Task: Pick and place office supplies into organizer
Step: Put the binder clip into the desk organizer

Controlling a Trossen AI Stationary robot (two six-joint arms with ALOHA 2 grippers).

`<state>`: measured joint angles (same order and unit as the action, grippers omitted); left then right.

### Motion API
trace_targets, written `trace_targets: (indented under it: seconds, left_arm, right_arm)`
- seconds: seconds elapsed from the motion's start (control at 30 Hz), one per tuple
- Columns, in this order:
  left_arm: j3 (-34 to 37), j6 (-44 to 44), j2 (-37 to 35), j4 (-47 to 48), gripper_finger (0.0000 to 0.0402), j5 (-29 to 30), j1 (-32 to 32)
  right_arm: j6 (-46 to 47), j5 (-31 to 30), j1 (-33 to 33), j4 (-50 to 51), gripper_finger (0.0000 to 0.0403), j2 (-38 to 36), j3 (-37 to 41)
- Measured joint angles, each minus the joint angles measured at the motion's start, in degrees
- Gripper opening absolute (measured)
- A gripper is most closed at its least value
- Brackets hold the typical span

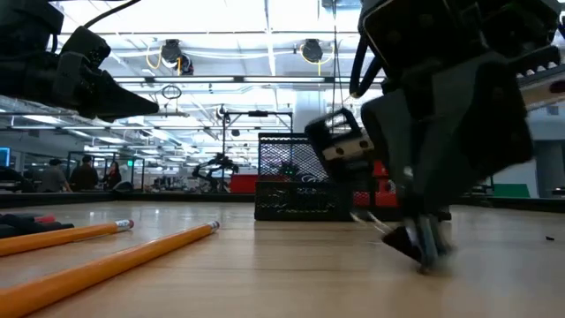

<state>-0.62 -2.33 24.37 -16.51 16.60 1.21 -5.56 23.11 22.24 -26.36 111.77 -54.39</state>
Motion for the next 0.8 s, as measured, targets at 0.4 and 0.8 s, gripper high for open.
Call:
trace_targets:
  seconds: [0.4,0.8]
  left_arm:
    - [0.0,0.3,0.0,0.0,0.0047,0.0,0.0]
    - [0.0,1.3,0.0,0.0,0.0047,0.0,0.0]
  right_arm:
    - [-11.6,-40.5,0.7,4.2,0.0001,-12.0,-0.1]
    - [-9.5,-52.3,-2.3,12.4,0.0001,-11.2,0.0]
